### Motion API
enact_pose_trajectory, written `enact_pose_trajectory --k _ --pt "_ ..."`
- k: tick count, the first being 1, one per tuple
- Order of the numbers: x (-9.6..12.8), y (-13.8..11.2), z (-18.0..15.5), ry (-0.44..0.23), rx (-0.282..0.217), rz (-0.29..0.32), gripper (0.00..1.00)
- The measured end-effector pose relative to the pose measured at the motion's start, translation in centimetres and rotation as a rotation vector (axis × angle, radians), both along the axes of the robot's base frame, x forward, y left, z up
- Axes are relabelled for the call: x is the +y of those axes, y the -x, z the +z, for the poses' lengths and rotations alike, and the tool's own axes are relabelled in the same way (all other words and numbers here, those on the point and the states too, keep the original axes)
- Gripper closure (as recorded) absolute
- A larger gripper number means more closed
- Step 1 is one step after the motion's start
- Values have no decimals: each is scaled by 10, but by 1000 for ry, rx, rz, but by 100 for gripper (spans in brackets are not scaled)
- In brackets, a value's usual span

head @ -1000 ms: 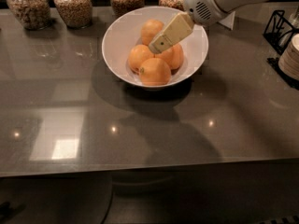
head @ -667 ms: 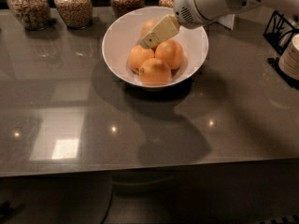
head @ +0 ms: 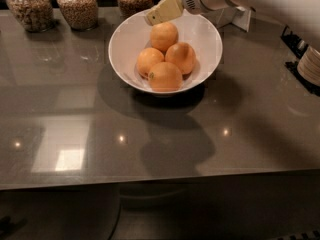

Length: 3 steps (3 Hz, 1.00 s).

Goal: Pick orange from white bowl

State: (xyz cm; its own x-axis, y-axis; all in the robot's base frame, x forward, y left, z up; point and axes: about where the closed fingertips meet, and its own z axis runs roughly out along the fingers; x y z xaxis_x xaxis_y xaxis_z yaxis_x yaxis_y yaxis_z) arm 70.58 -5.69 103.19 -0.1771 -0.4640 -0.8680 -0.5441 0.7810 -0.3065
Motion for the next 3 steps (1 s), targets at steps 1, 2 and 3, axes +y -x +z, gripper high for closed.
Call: enact_pose_trajectory --k 1,2,3 --pt "0 0 0 -1 0 0 0" --pt "8 -5 -6 -28 -7 -20 0" --pt "20 -12 -19 -40 2 -49 0"
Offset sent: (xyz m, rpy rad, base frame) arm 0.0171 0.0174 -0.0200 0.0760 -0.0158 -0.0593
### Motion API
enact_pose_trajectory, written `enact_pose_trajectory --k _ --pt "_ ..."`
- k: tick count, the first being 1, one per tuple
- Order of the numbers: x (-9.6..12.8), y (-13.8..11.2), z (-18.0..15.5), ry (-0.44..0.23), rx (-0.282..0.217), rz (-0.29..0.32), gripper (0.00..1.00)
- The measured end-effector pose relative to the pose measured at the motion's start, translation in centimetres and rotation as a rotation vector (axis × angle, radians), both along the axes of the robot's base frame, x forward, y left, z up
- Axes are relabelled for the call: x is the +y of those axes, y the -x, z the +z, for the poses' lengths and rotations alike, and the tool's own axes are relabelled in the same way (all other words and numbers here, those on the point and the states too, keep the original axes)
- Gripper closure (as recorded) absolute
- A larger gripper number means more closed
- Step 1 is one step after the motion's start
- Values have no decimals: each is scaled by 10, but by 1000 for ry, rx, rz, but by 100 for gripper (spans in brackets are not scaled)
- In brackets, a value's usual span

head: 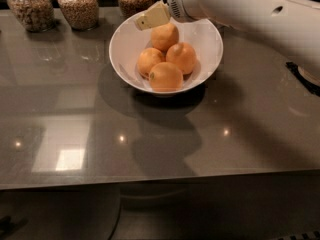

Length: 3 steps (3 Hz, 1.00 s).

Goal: Pick orange from white bowl

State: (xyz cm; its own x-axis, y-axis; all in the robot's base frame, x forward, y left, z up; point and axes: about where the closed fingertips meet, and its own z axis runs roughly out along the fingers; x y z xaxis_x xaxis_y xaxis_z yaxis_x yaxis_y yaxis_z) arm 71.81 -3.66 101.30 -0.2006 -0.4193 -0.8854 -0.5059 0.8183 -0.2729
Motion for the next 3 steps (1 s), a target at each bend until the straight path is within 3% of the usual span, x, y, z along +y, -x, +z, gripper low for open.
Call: enact_pose_trajectory --k 1,2,3 --pt "10 -6 -13 -4 21 -23 0" --pt "12 -11 -27 7 41 -44 15" --pt "12 -18 -36 11 51 -61 18"
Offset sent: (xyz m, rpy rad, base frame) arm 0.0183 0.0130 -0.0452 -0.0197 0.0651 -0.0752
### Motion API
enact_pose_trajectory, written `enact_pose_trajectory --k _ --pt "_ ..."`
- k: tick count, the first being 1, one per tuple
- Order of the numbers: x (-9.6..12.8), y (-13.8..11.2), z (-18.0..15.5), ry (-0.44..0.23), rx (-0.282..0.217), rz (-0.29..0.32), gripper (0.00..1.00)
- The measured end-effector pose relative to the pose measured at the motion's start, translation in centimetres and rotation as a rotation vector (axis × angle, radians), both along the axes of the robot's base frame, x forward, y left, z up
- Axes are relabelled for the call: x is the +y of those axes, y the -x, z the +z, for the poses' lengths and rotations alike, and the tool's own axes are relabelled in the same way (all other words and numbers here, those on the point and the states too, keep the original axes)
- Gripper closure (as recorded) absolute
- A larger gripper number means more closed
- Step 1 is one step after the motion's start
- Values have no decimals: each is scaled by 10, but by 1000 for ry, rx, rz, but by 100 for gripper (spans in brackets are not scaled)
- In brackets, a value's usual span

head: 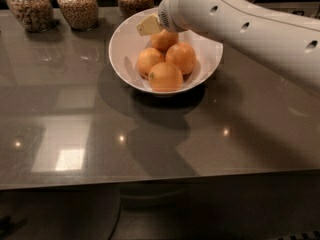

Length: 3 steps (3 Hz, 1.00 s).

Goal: Pick orange from white bowl

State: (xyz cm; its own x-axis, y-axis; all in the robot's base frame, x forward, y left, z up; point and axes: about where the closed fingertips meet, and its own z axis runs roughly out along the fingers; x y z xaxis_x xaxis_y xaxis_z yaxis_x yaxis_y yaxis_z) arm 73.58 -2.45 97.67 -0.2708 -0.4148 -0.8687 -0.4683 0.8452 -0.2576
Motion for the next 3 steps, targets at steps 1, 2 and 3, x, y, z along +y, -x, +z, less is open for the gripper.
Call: enact_pose_trajectory --k 1,2,3 --pt "2 -6 -9 5 13 -10 18" --pt "4 -9 -24 8 47 -20 23" --pt "2 -11 -37 11 79 -36 27"
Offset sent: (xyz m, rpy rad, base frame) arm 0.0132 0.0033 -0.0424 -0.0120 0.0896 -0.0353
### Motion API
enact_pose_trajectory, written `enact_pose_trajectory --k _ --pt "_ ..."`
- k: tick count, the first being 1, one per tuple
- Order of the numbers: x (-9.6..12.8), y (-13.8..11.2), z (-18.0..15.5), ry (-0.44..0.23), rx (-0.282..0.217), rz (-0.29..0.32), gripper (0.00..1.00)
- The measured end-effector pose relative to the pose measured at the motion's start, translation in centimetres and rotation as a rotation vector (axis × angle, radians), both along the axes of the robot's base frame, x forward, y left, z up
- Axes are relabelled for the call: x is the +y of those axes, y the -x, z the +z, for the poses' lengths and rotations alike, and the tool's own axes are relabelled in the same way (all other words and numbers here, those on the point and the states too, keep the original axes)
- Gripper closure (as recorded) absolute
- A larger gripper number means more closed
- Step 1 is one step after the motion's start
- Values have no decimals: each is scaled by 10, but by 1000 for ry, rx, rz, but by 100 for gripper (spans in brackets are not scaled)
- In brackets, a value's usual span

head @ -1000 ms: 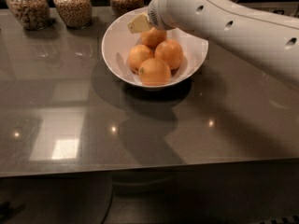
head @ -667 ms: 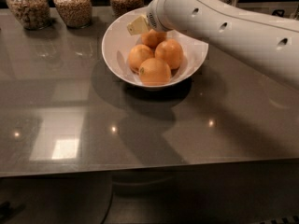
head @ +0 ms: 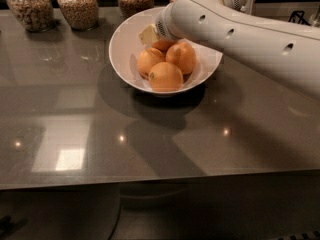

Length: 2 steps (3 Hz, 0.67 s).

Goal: Pick orange from white bowl

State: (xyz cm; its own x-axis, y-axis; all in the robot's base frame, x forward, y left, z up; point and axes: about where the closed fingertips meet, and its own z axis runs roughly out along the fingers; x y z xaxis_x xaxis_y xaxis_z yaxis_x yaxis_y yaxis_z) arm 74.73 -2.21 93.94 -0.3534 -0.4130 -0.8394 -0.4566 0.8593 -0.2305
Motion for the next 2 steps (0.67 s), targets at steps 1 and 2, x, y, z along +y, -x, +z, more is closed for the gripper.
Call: enact_pose_trajectory --k 1,2 --pt "-6 -6 -10 -5 21 -29 30" --pt "-10 -12 -16 -10 33 -50 33"
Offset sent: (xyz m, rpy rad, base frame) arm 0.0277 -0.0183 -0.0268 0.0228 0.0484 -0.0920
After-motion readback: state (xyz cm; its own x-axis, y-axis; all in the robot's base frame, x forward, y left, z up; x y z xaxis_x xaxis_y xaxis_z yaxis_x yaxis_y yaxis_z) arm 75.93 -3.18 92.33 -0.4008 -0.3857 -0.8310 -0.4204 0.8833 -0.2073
